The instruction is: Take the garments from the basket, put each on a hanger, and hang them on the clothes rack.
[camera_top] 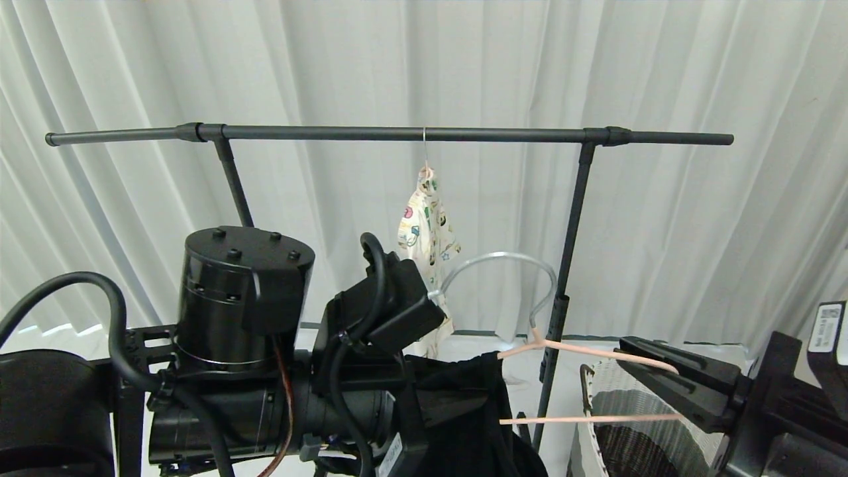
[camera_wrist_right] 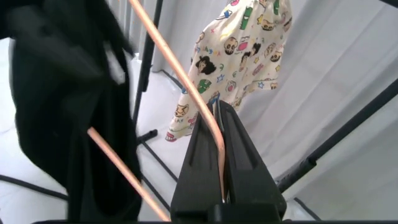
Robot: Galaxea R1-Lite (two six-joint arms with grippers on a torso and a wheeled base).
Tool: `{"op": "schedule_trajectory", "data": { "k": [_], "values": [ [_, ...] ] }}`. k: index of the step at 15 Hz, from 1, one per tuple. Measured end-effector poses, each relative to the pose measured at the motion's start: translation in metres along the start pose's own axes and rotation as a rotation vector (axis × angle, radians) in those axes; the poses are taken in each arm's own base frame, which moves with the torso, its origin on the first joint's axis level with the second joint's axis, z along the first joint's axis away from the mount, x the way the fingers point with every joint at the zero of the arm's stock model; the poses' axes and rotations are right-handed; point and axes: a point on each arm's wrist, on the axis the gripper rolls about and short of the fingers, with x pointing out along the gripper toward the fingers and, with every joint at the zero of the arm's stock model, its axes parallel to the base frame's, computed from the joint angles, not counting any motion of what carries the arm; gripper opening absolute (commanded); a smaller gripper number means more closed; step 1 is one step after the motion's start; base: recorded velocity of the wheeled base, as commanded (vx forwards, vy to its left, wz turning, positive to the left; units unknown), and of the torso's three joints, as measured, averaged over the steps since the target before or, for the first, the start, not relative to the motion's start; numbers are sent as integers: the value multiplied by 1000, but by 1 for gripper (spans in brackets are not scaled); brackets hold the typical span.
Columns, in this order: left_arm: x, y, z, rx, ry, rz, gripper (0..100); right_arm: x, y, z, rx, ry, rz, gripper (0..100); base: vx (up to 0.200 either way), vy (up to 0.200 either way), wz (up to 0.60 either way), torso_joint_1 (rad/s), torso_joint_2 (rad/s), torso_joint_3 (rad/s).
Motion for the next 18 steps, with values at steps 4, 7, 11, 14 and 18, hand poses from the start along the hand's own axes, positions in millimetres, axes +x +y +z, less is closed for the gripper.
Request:
{"op": "schedule_trajectory", "data": {
  "k": [4, 7, 11, 14, 18],
  "values": [
    [3, 1, -3, -9, 47, 118, 0, -1, -2, 0, 1, 7, -48, 100, 0, 0, 0, 0, 0, 0],
    [4, 3, -9, -96, 86, 226, 0, -2, -3, -4, 0, 28, -74, 100, 0, 0, 0, 0, 0, 0],
    [1, 10, -4, -294, 41, 267, 0, -2, 0, -20, 72, 95, -53, 100, 0, 0, 0, 0, 0, 0],
    [-3, 11, 1, -294, 16, 293, 0, 3, 4, -35, 167, 168, -46, 100, 0, 0, 0, 0, 0, 0],
    [-9, 12, 10, -270, -64, 324, 0, 28, 11, -57, 435, 293, -88, 100, 0, 0, 0, 0, 0, 0]
  ]
}}
